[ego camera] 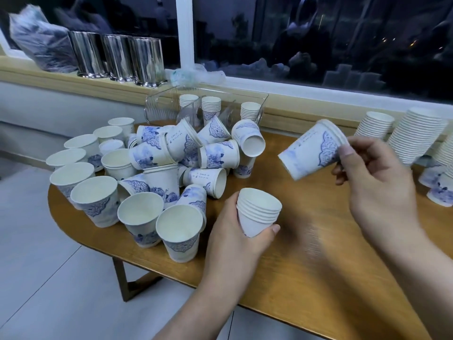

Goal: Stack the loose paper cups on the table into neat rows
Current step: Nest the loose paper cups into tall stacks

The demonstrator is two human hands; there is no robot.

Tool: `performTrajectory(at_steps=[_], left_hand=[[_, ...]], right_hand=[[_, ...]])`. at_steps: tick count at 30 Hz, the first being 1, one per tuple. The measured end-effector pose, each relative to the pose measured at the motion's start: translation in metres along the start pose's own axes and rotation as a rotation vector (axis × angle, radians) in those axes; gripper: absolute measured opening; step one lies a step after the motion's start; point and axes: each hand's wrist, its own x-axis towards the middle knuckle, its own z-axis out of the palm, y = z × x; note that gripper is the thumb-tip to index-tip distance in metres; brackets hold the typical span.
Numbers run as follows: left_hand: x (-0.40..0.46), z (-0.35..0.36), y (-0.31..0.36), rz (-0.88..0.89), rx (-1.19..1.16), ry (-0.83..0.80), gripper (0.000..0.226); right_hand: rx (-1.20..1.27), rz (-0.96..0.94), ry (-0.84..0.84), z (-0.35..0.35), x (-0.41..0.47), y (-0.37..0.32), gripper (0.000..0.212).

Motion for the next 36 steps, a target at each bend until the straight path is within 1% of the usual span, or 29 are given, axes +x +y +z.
performTrajectory(at_steps=[2,4,7,8,9,10,12,13,14,15,19,23,25,28,33,34,36], left_hand=[[0.003,0.005,0.004,0.026,0.027,0.01,0.067],[0.007,0.009,0.009,0.055,0.046,0.027,0.067],[0.012,0.01,0.013,0.081,0.066,0.043,0.067],[0.013,0.01,0.013,0.08,0.059,0.045,0.066],[0.015,0.01,0.011,0.077,0.044,0.05,0.065],[0.016,0.01,0.009,0.073,0.026,0.052,0.064],[0.02,0.007,0.005,0.063,-0.004,0.061,0.065],[0.022,0.006,0.003,0.063,-0.019,0.065,0.065],[0.025,0.005,0.0,0.061,-0.031,0.066,0.064],[0.027,0.004,-0.002,0.056,-0.043,0.068,0.064],[0.034,0.006,-0.011,0.03,-0.076,0.078,0.065],[0.038,0.008,-0.016,0.028,-0.104,0.078,0.069],[0.039,0.007,-0.017,0.026,-0.111,0.071,0.071],[0.041,0.006,-0.017,0.031,-0.117,0.074,0.073],[0.043,0.009,-0.018,0.015,-0.129,0.079,0.069],[0.042,0.01,-0.019,0.012,-0.126,0.082,0.069],[0.042,0.012,-0.02,0.009,-0.114,0.089,0.069]], right_hand=[[-0.038,-0.054,-0.112,-0.003,0.001,-0.016,0.01],[-0.103,-0.097,-0.251,0.001,-0.003,-0.021,0.012],[-0.313,-0.136,-0.485,0.009,-0.006,-0.018,0.01],[-0.347,-0.153,-0.546,0.013,-0.006,-0.017,0.011],[-0.35,-0.179,-0.549,0.016,-0.003,-0.015,0.016],[-0.336,-0.185,-0.494,0.02,0.001,-0.012,0.02],[-0.317,-0.104,-0.333,0.03,0.018,-0.006,0.018],[-0.33,-0.051,-0.29,0.037,0.03,-0.001,0.015],[-0.354,-0.005,-0.297,0.044,0.042,0.004,0.014],[-0.384,0.023,-0.339,0.053,0.055,0.009,0.017],[-0.545,0.039,-0.56,0.09,0.099,0.027,0.043],[-0.668,0.088,-0.655,0.113,0.133,0.035,0.051],[-0.652,0.118,-0.704,0.118,0.143,0.036,0.047],[-0.549,0.164,-0.726,0.121,0.148,0.043,0.033],[-0.298,0.289,-0.623,0.118,0.146,0.05,0.021],[-0.269,0.298,-0.594,0.113,0.146,0.047,0.019],[-0.21,0.256,-0.524,0.098,0.144,0.037,0.015]])
